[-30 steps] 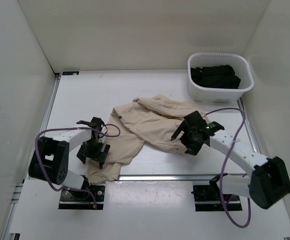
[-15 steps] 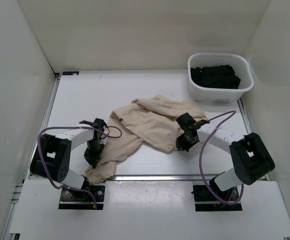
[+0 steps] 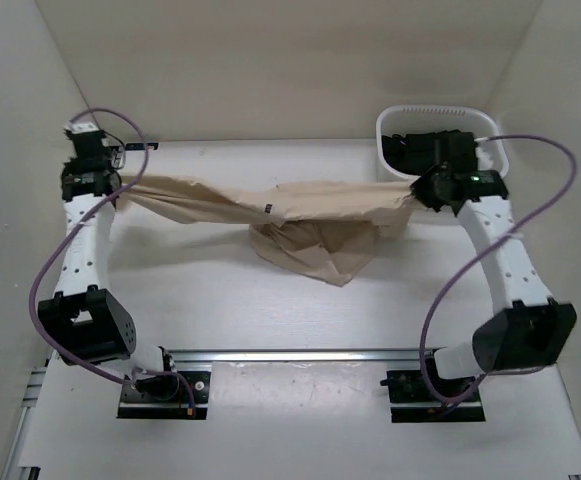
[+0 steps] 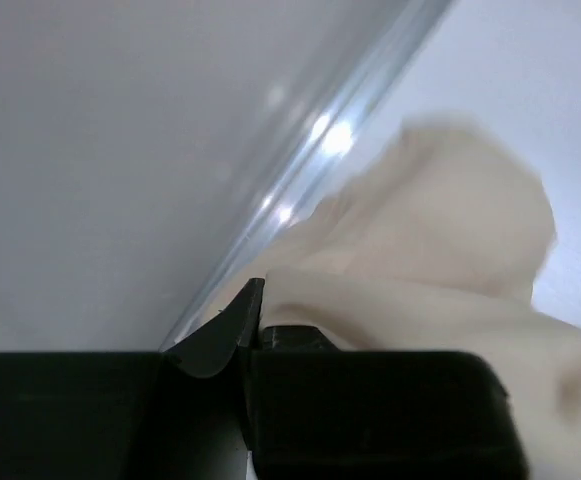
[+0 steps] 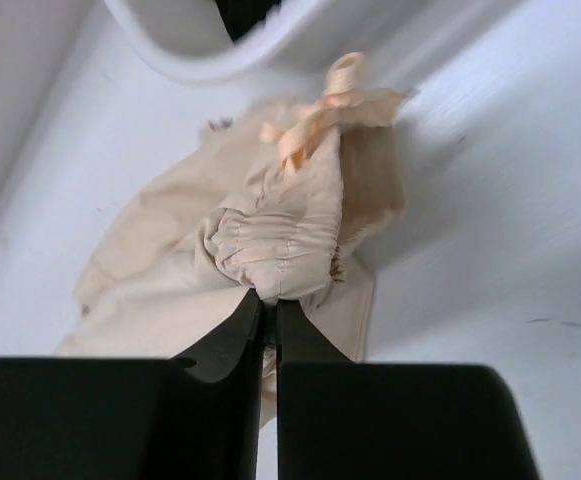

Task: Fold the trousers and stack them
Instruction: Flatten the trousers out

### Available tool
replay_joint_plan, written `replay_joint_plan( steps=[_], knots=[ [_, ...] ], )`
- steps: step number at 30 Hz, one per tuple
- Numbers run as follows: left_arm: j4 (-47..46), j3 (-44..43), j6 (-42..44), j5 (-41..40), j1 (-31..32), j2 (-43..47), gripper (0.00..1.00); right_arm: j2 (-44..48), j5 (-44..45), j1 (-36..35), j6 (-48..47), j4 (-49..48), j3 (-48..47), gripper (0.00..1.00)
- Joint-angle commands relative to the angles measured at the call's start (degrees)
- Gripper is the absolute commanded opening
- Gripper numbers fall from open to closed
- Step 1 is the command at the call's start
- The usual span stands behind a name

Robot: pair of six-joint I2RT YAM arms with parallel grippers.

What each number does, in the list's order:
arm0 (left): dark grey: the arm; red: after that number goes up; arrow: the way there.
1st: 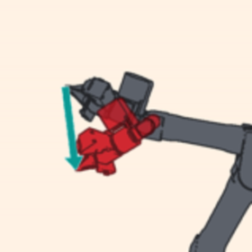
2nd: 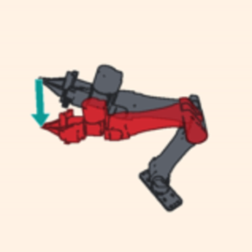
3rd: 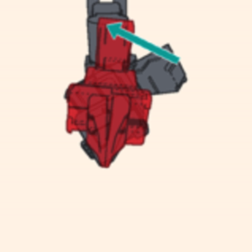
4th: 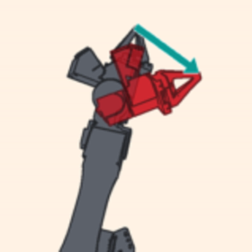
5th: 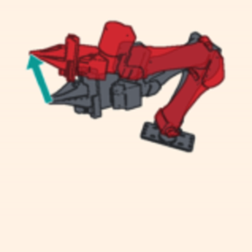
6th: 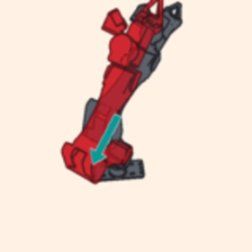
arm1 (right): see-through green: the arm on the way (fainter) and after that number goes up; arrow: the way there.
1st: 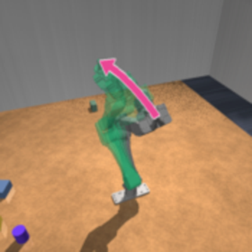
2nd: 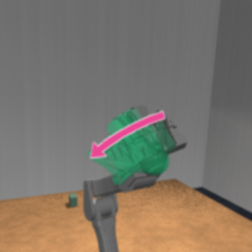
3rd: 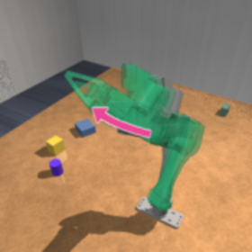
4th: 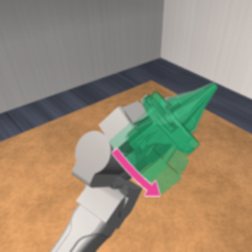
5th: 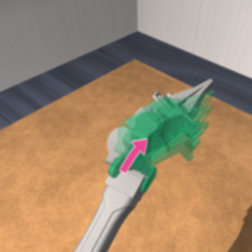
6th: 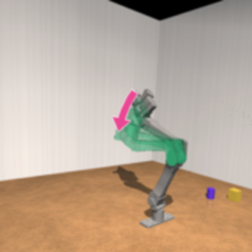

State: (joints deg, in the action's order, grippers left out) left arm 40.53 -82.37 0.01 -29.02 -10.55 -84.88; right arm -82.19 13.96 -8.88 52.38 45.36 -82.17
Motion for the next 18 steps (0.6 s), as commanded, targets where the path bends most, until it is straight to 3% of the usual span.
replay_joint_plan(
  steps=[1,2,3,4,7,9,10,12,15,18],
  knots=[
    [0.2,-2.5,0.0,-2.8,-3.7,2.2,0.14,8.4,0.4,4.7,-9.8,10.7,-1.5,0.00],
    [0.2,0.3,0.0,-2.8,-3.7,3.1,0.14,9.9,-1.3,6.5,-10.4,11.2,0.0,0.00],
    [0.2,15.9,0.0,-0.3,-3.7,10.1,0.14,17.2,-1.9,7.9,-11.0,13.2,9.7,0.00],
    [0.2,16.1,0.0,-0.3,-3.7,11.7,0.14,18.4,-1.9,7.9,-11.0,13.2,9.8,0.00],
    [0.2,31.4,0.0,-0.3,-3.7,16.4,0.26,22.9,-1.1,9.1,-11.0,14.8,17.6,0.00],
    [3.8,40.8,0.0,1.3,-3.7,21.8,0.56,25.7,-0.6,9.8,-11.0,14.8,22.2,0.00],
    [5.8,43.0,0.0,2.4,-3.7,23.5,0.77,26.2,-0.6,9.8,-11.0,14.8,23.2,0.00],
    [8.8,46.5,0.0,4.1,-4.2,27.9,0.99,26.2,-0.1,10.3,-11.5,14.8,23.9,0.00],
    [10.2,46.5,0.0,3.4,-4.7,29.5,0.99,25.1,-0.1,10.3,-12.7,14.8,24.6,0.00],
    [14.1,39.9,0.0,5.1,-4.7,26.5,0.96,24.5,1.2,10.3,-13.4,14.8,24.6,0.00]
  ],
)
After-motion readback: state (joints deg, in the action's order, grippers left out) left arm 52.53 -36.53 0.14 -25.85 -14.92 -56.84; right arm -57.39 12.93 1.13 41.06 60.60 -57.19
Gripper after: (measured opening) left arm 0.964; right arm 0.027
